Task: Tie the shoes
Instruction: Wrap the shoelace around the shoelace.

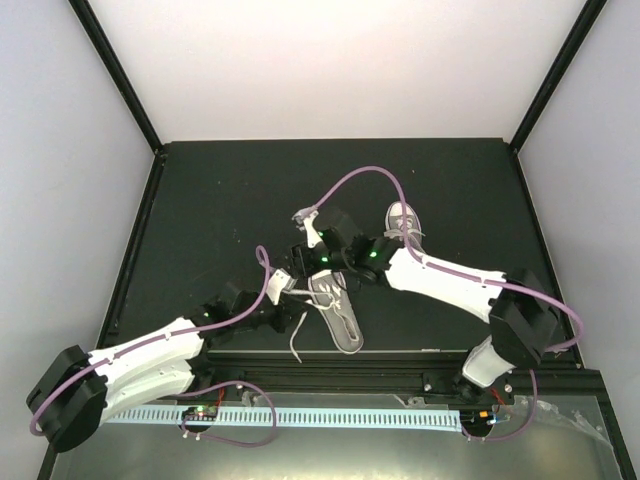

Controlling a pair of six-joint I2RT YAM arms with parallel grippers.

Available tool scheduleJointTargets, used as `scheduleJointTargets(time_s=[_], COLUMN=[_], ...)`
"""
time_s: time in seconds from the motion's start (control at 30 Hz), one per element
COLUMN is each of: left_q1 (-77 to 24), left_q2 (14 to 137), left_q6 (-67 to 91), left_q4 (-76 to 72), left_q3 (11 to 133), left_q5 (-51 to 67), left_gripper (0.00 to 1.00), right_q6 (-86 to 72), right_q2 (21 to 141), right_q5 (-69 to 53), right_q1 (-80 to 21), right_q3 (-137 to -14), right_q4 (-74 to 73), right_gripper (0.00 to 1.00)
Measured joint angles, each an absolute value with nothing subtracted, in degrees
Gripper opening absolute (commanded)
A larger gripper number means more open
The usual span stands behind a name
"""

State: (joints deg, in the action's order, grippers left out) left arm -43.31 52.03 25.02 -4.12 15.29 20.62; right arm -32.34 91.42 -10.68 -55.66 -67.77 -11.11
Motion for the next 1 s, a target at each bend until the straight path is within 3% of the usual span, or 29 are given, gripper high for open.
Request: scheduleJointTargets(time_s=[0.1, 0.27, 0.43, 0.57, 1.0], left_q1=[-43.42, -43.53, -43.53, -43.53, -43.53], left_q2=[51.94, 51.99, 52.27, 52.64, 52.51], left_q6=[25.76, 26.76, 27.11, 27.09, 27.09], left_q4=[-4.27, -4.34, -4.34, -4.36, -4.29], left_q3=[15.29, 15.29, 15.31, 15.59, 15.62], left_q5=[20.84, 21.08, 21.41, 22.13, 22.76], left_gripper=[0.02, 0.02, 0.02, 0.01, 0.01], right_q6=[-30.65, -26.39, -20.95, -17.72, -6.33], right_q2=[87.22, 77.36, 72.9, 73.84, 84.12], right_q5=[-10.07, -11.4, -22.85, -30.35, -38.11], right_q1=[-53.82, -49.93, -50.0, -50.06, -50.06], right_q3=[-63.92, -55.53, -45.52, -41.39, -43.72], right_q4=[-11.38, -11.18, -6.98, -5.45, -4.27], right_gripper=[0.77, 0.58, 0.53, 0.45, 0.41])
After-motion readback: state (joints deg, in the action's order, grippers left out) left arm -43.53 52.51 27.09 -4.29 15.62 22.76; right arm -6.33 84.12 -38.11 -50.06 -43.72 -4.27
